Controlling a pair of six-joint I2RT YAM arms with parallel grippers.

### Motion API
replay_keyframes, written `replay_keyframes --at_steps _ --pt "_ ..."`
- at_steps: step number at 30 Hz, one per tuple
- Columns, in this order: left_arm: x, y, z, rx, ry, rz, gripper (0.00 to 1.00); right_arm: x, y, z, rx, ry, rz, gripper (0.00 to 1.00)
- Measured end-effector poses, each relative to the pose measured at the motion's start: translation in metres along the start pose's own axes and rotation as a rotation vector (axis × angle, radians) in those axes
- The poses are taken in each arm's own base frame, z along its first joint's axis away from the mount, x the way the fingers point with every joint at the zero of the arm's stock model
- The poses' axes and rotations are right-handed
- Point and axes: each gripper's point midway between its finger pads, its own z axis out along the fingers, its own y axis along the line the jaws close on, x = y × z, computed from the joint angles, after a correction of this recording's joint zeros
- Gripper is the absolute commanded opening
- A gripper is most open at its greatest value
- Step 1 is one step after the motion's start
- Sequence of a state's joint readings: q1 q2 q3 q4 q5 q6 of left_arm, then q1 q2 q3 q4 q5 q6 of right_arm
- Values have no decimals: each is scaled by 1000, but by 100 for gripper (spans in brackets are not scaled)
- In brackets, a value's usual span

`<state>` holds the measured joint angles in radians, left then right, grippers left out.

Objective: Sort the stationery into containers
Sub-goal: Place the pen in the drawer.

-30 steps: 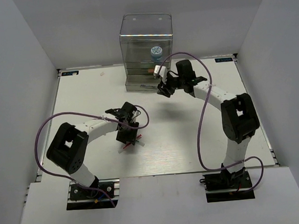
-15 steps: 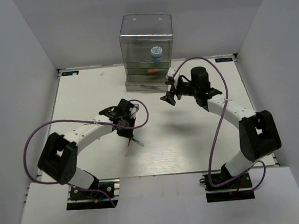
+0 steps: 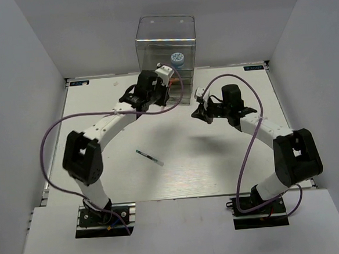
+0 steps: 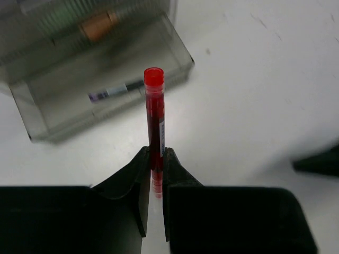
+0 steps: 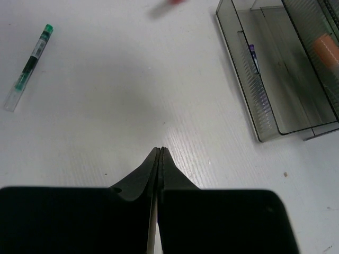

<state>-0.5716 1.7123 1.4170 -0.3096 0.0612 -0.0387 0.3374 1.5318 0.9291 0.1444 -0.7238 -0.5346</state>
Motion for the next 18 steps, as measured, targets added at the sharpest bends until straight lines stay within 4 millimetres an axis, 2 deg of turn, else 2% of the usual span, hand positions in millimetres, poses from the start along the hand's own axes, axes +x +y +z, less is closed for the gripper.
replay_keyframes --at_steps 1,3,8,12,17,18 --pt "-13 7 16 -8 -35 37 0 0 2 -2 -3 0 -5 0" --pt "-25 21 41 -28 -94 101 0 -1 5 -8 -2 -1 -15 0" --pt "-31 53 81 -91 -175 308 0 2 10 -19 9 1 -16 0" --pt "-50 57 105 -100 -242 491 0 11 9 -24 19 14 4 0" --pt "-68 54 121 -86 -314 648 0 17 7 -28 27 20 27 0" --pt "-71 54 124 -84 -321 665 3 17 6 -29 28 19 29 0"
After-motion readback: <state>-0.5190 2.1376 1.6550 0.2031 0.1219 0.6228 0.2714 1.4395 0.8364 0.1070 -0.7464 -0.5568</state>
